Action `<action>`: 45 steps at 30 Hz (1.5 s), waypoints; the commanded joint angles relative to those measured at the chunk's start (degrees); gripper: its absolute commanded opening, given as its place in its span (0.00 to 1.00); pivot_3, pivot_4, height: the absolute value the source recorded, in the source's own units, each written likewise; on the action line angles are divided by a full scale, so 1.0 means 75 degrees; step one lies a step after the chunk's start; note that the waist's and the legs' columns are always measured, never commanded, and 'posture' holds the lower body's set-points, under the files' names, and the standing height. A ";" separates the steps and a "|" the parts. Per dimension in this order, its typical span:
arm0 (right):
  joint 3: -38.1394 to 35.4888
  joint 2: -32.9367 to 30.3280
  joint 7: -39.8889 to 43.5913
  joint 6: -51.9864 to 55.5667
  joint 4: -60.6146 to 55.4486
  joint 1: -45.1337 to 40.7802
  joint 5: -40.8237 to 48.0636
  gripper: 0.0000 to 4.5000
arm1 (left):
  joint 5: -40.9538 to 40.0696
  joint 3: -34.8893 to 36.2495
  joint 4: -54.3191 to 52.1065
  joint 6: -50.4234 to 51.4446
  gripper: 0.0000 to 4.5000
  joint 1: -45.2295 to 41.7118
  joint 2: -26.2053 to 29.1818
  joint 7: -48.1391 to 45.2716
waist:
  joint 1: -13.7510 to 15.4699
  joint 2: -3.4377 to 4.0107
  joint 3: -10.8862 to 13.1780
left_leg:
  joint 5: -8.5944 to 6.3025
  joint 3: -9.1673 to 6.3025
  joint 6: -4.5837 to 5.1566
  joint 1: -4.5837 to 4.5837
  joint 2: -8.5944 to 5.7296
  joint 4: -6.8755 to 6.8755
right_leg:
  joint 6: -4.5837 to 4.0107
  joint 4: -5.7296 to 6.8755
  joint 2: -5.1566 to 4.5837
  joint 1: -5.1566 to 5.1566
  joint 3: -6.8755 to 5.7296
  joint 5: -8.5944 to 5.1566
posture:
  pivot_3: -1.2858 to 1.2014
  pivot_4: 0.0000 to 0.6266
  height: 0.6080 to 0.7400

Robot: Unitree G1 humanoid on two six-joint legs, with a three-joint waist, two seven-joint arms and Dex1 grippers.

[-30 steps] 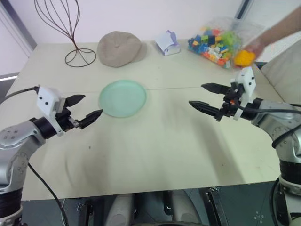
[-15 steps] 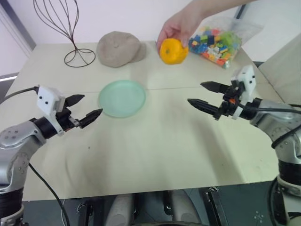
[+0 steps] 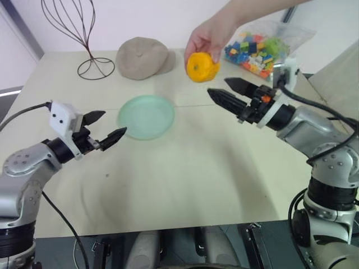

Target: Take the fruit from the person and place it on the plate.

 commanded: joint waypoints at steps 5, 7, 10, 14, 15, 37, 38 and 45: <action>0.0136 0.0227 -0.0252 -0.0390 0.0288 -0.0467 -0.0221 0.99 | 0.0053 0.0058 -0.0152 -0.0158 1.00 -0.0096 -0.0056 0.0055 | -0.0011 0.0000 0.0000 | 0.0000 0.0001 0.0000 0.0001 0.0000 0.0000 | 0.0003 0.0004 0.0003 -0.0002 0.0000 0.0002 | 0.52 0.24 1.00; 0.0247 0.0287 -0.0199 -0.0543 0.0507 -0.0569 -0.0401 0.99 | 0.0053 0.0063 -0.0196 -0.0157 1.00 -0.0058 -0.0077 0.0077 | -0.0016 0.0000 0.0000 | 0.0000 0.0001 0.0000 0.0000 0.0000 0.0000 | 0.0012 0.0005 0.0004 -0.0002 -0.0001 0.0007 | 0.52 0.24 1.00; 0.0304 0.0361 -0.0135 -0.0693 0.0776 -0.0745 -0.0523 0.99 | 0.0050 0.0083 -0.0282 -0.0148 1.00 -0.0001 -0.0102 0.0131 | -0.0015 0.0000 0.0000 | 0.0001 0.0002 0.0000 0.0001 0.0000 0.0000 | 0.0022 0.0006 0.0005 -0.0002 -0.0001 0.0013 | 0.52 0.24 1.00; 0.0411 0.0421 -0.0016 -0.0803 0.0970 -0.0872 -0.0642 0.99 | 0.0055 0.0122 -0.0378 -0.0151 1.00 0.0086 -0.0137 0.0198 | -0.0015 0.0000 0.0000 | 0.0001 0.0002 0.0000 0.0000 0.0000 0.0000 | 0.0025 0.0007 0.0006 -0.0003 -0.0001 0.0015 | 0.52 0.24 1.00; 0.0437 0.0439 0.0013 -0.0819 0.0991 -0.0887 -0.0660 0.99 | 0.0054 0.0135 -0.0410 -0.0152 1.00 0.0118 -0.0142 0.0217 | -0.0016 0.0000 0.0000 | 0.0001 0.0002 0.0000 0.0000 0.0000 0.0000 | 0.0026 0.0006 0.0006 -0.0003 -0.0001 0.0015 | 0.52 0.24 1.00; 0.0816 0.0945 0.0317 -0.1280 0.1638 -0.1308 -0.1372 0.46 | 0.0066 0.0241 -0.0518 -0.0188 1.00 0.0239 -0.0093 0.0395 | -0.0020 0.0001 -0.0001 | 0.0001 0.0002 -0.0001 0.0001 0.0000 0.0000 | 0.0026 0.0012 0.0008 -0.0006 -0.0002 0.0017 | 0.52 0.24 1.00; 0.0821 0.0944 0.0328 -0.1264 0.1618 -0.1302 -0.1375 0.46 | 0.0066 0.0248 -0.0521 -0.0190 1.00 0.0247 -0.0090 0.0396 | -0.0021 0.0002 0.0000 | 0.0001 0.0002 -0.0001 0.0001 0.0000 0.0000 | 0.0026 0.0012 0.0008 -0.0006 -0.0002 0.0017 | 0.52 0.24 1.00; 0.1474 0.1314 0.0393 -0.1248 0.1273 -0.0920 -0.1593 0.46 | 0.0075 0.0536 -0.0519 -0.0149 1.00 0.0371 0.0006 0.0444 | -0.0054 0.0002 -0.0001 | 0.0001 0.0002 -0.0001 0.0001 0.0000 0.0000 | 0.0026 0.0017 0.0009 -0.0010 -0.0002 0.0017 | 0.52 0.24 1.00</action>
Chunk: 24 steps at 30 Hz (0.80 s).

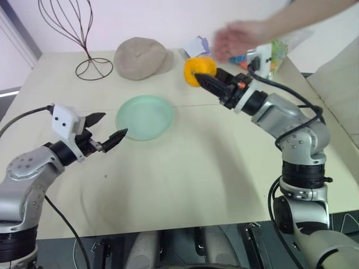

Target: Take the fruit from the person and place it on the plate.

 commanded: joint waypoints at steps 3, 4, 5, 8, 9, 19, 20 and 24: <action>0.0954 0.0646 0.0113 -0.0404 -0.0106 0.0228 -0.0559 0.46 | -0.0002 0.0533 -0.0378 -0.0086 1.00 0.0293 0.0140 0.0062 | -0.0017 0.0002 -0.0001 | 0.0000 0.0000 0.0000 0.0000 0.0000 0.0000 | 0.0000 0.0003 0.0000 -0.0002 0.0002 0.0000 | 0.52 0.24 1.00; 0.1179 0.0815 0.0147 -0.0542 0.0060 0.0244 -0.0761 0.46 | -0.0013 0.0566 -0.0409 -0.0072 1.00 0.0357 0.0148 0.0067 | -0.0021 0.0001 -0.0001 | 0.0000 0.0000 0.0000 0.0000 0.0000 0.0000 | 0.0000 0.0004 0.0000 -0.0003 0.0002 0.0000 | 0.52 0.24 1.00; 0.1411 0.0995 0.0220 -0.0736 0.0261 0.0237 -0.0980 0.46 | -0.0013 0.0594 -0.0437 -0.0067 1.00 0.0419 0.0155 0.0074 | -0.0023 0.0001 -0.0001 | 0.0001 0.0000 -0.0001 0.0000 0.0000 0.0000 | 0.0000 0.0005 0.0000 -0.0003 0.0002 0.0000 | 0.52 0.24 1.00; 0.1819 0.1489 0.0375 -0.1237 0.0929 0.0110 -0.1497 0.46 | 0.0011 0.0652 -0.0485 -0.0062 1.00 0.0522 0.0175 0.0101 | -0.0008 0.0001 -0.0001 | 0.0003 0.0000 -0.0005 0.0000 0.0000 0.0000 | -0.0002 0.0008 0.0001 -0.0006 0.0000 0.0001 | 0.52 0.24 1.00; 0.1921 0.1642 0.0452 -0.1422 0.1181 0.0068 -0.1653 0.46 | 0.0000 0.0683 -0.0545 -0.0041 1.00 0.0558 0.0170 0.0126 | 0.0004 0.0001 -0.0001 | 0.0005 0.0000 -0.0008 0.0000 -0.0001 0.0000 | -0.0002 0.0009 0.0001 -0.0005 -0.0001 0.0002 | 0.52 0.24 1.00; 0.2409 0.2598 0.0843 -0.3856 0.4108 -0.0567 -0.3471 0.46 | -0.0080 0.0932 -0.0914 0.0042 1.00 0.0927 0.0166 0.0291 | -0.0028 0.0002 -0.0001 | 0.0011 -0.0003 -0.0021 0.0001 -0.0006 -0.0002 | -0.0004 0.0017 0.0007 -0.0012 -0.0005 0.0003 | 0.52 0.24 1.00; 0.2435 0.2650 0.0794 -0.4170 0.4463 -0.0651 -0.3697 0.46 | -0.0081 0.0948 -0.0944 0.0047 1.00 0.0956 0.0165 0.0296 | -0.0030 0.0002 -0.0001 | 0.0011 -0.0003 -0.0022 0.0000 -0.0005 -0.0002 | -0.0004 0.0019 0.0007 -0.0013 -0.0006 0.0003 | 0.52 0.24 1.00; 0.2436 0.2764 0.0863 -0.5002 0.5456 -0.0879 -0.4247 0.46 | -0.0084 0.0951 -0.1009 0.0081 1.00 0.0980 0.0178 0.0326 | -0.0028 0.0002 -0.0001 | 0.0014 -0.0004 -0.0026 0.0001 -0.0006 -0.0002 | -0.0004 0.0022 0.0010 -0.0013 -0.0010 0.0003 | 0.52 0.24 1.00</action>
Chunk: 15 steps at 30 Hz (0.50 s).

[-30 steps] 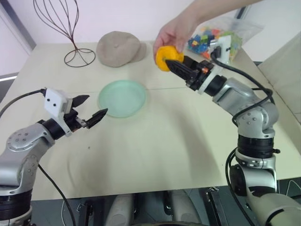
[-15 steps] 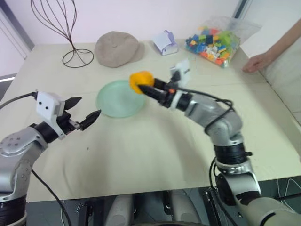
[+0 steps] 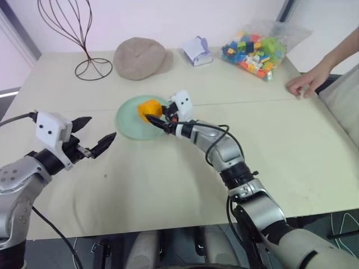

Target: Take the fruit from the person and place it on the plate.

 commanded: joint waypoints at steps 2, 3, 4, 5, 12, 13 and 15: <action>-0.0015 0.0158 0.0099 -0.0954 0.0707 -0.0357 -0.0550 0.46 | -0.0079 0.0227 -0.0320 0.0045 1.00 -0.0018 0.0110 0.0074 | 0.0004 0.0000 0.0000 | 0.0001 0.0000 -0.0001 0.0000 0.0000 0.0000 | 0.0000 0.0000 0.0000 0.0001 0.0000 0.0000 | 0.52 0.24 1.00; 0.0008 0.0167 0.0115 -0.1058 0.0863 -0.0379 -0.0667 0.58 | -0.0076 0.0219 -0.0312 0.0053 1.00 -0.0032 0.0114 0.0074 | -0.0001 0.0000 0.0000 | 0.0001 0.0000 -0.0001 0.0000 0.0000 0.0000 | 0.0000 0.0000 0.0000 0.0001 0.0000 0.0000 | 0.52 0.24 1.00; 0.0047 0.0166 0.0113 -0.1154 0.0991 -0.0393 -0.0807 0.69 | -0.0072 0.0217 -0.0306 0.0059 1.00 -0.0038 0.0117 0.0069 | -0.0004 0.0000 0.0000 | 0.0001 0.0000 -0.0002 0.0000 0.0000 0.0000 | 0.0000 0.0000 0.0000 0.0001 0.0000 0.0000 | 0.52 0.24 1.00; 0.0079 0.0163 0.0109 -0.1224 0.1078 -0.0392 -0.0927 0.78 | -0.0067 0.0217 -0.0303 0.0060 1.00 -0.0036 0.0119 0.0060 | -0.0008 0.0001 0.0000 | 0.0001 0.0000 -0.0002 0.0000 0.0000 0.0000 | 0.0000 0.0001 0.0001 0.0001 -0.0001 0.0000 | 0.52 0.24 1.00; -0.0260 0.0076 0.0173 -0.1080 0.0857 -0.0445 -0.0935 1.00 | -0.0049 0.0133 -0.0198 0.0067 1.00 -0.0161 0.0148 0.0019 | -0.0007 0.0001 0.0001 | 0.0003 -0.0003 -0.0006 0.0000 0.0000 0.0000 | -0.0001 0.0006 0.0002 0.0000 -0.0001 0.0000 | 0.52 0.24 1.00; -0.0314 0.0007 0.0170 -0.1019 0.0717 -0.0449 -0.0917 1.00 | -0.0049 0.0117 -0.0183 0.0068 1.00 -0.0181 0.0151 0.0004 | -0.0003 0.0001 0.0001 | 0.0004 -0.0004 -0.0007 0.0000 0.0000 0.0000 | -0.0001 0.0007 0.0002 0.0000 -0.0002 0.0000 | 0.52 0.24 1.00; -0.0480 -0.0239 0.0291 -0.0668 0.0081 -0.0377 -0.0756 1.00 | -0.0058 0.0079 -0.0154 0.0084 1.00 -0.0238 0.0157 -0.0031 | 0.0009 0.0002 0.0001 | 0.0004 -0.0004 -0.0008 0.0000 0.0000 0.0000 | -0.0001 0.0007 0.0002 0.0000 -0.0003 0.0001 | 0.52 0.24 1.00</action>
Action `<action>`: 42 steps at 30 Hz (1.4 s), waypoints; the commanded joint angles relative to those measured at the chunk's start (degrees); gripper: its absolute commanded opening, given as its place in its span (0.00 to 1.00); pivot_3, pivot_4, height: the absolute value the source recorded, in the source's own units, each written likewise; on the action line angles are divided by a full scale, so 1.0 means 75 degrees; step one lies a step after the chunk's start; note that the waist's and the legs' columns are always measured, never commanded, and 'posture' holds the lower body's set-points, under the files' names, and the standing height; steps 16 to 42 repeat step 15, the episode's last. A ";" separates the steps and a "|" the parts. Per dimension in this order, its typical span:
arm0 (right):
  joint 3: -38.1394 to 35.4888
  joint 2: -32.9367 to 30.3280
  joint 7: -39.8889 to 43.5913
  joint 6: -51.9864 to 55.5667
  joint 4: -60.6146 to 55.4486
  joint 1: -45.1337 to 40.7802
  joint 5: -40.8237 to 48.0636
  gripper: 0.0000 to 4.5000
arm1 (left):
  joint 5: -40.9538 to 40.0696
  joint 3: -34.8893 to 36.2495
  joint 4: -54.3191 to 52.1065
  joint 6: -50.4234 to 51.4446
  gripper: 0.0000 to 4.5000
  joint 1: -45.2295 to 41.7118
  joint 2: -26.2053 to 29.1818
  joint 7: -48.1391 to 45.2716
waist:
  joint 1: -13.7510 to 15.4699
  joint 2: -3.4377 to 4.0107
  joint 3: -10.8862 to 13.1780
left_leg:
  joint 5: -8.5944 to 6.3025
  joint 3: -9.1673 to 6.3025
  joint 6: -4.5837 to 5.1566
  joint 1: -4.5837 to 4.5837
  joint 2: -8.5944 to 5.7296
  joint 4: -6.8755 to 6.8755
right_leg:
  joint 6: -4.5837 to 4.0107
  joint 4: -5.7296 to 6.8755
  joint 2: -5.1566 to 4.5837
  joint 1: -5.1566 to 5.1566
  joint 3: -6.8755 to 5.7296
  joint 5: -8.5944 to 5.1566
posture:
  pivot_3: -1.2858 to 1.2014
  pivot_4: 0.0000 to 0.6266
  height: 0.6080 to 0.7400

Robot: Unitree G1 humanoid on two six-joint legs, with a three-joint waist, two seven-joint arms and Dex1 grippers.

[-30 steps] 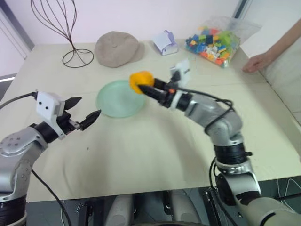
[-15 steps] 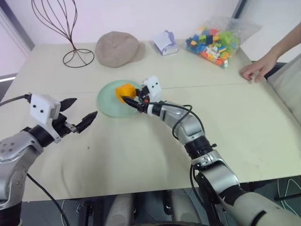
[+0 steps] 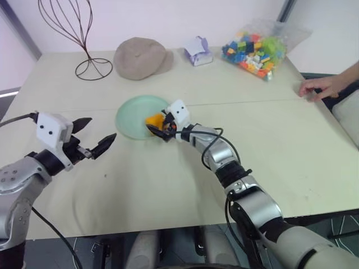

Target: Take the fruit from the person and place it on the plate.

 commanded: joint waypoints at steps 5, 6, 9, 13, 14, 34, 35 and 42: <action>-0.0767 -0.1735 0.1048 0.2246 -0.4315 0.0531 0.1079 1.00 | -0.0167 0.0008 -0.0011 0.0080 1.00 -0.0198 0.0242 -0.0297 | 0.0077 0.0002 0.0001 | -0.0001 -0.0004 0.0001 -0.0002 -0.0002 0.0000 | 0.0000 -0.0005 -0.0003 0.0003 -0.0004 0.0000 | 0.52 0.24 1.00; -0.0906 -0.2227 0.1371 0.2692 -0.5048 0.0750 0.1393 1.00 | -0.0207 0.0008 0.0006 0.0113 1.00 -0.0189 0.0289 -0.0383 | 0.0091 0.0002 0.0001 | -0.0001 -0.0007 0.0002 -0.0003 -0.0002 0.0000 | 0.0000 -0.0007 -0.0004 0.0005 -0.0008 0.0000 | 0.52 0.24 1.00; -0.1271 -0.3412 0.2034 0.3588 -0.6378 0.1277 0.2083 1.00 | -0.0298 0.0013 0.0038 0.0185 1.00 -0.0160 0.0384 -0.0544 | 0.0056 0.0001 0.0001 | -0.0004 -0.0009 0.0008 -0.0002 -0.0002 0.0000 | 0.0000 -0.0018 -0.0006 0.0013 -0.0011 -0.0001 | 0.52 0.24 1.00; -0.1858 -0.4948 0.2733 0.4173 -0.7226 0.1971 0.2564 1.00 | -0.0437 -0.0009 0.0051 0.0293 1.00 -0.0083 0.0483 -0.0787 | 0.0036 0.0004 0.0002 | -0.0005 -0.0007 0.0009 0.0002 0.0005 0.0000 | -0.0021 -0.0015 -0.0001 0.0016 -0.0006 -0.0013 | 0.52 0.24 1.00; -0.1946 -0.5119 0.2785 0.4232 -0.7278 0.2043 0.2665 1.00 | -0.0459 -0.0023 0.0060 0.0309 1.00 -0.0090 0.0493 -0.0814 | 0.0030 0.0003 0.0002 | -0.0004 -0.0006 0.0010 0.0002 0.0005 0.0000 | -0.0026 -0.0014 -0.0002 0.0016 -0.0005 -0.0015 | 0.52 0.24 1.00; -0.2113 -0.5316 0.2834 0.4347 -0.7325 0.2138 0.2791 1.00 | -0.0493 -0.0022 0.0054 0.0330 1.00 -0.0096 0.0496 -0.0837 | 0.0030 0.0003 0.0002 | -0.0004 -0.0004 0.0010 0.0005 0.0006 0.0001 | -0.0026 -0.0014 -0.0001 0.0018 -0.0003 -0.0016 | 0.52 0.24 1.00; -0.2113 -0.5316 0.2834 0.4347 -0.7325 0.2138 0.2791 1.00 | -0.0493 -0.0022 0.0054 0.0330 1.00 -0.0096 0.0496 -0.0837 | 0.0030 0.0003 0.0002 | -0.0004 -0.0004 0.0010 0.0005 0.0006 0.0001 | -0.0026 -0.0014 -0.0001 0.0018 -0.0003 -0.0016 | 0.52 0.24 1.00; -0.2113 -0.5316 0.2834 0.4347 -0.7325 0.2138 0.2791 1.00 | -0.0493 -0.0022 0.0054 0.0330 1.00 -0.0096 0.0496 -0.0837 | 0.0030 0.0003 0.0002 | -0.0004 -0.0004 0.0010 0.0005 0.0006 0.0001 | -0.0026 -0.0014 -0.0001 0.0018 -0.0003 -0.0016 | 0.52 0.24 1.00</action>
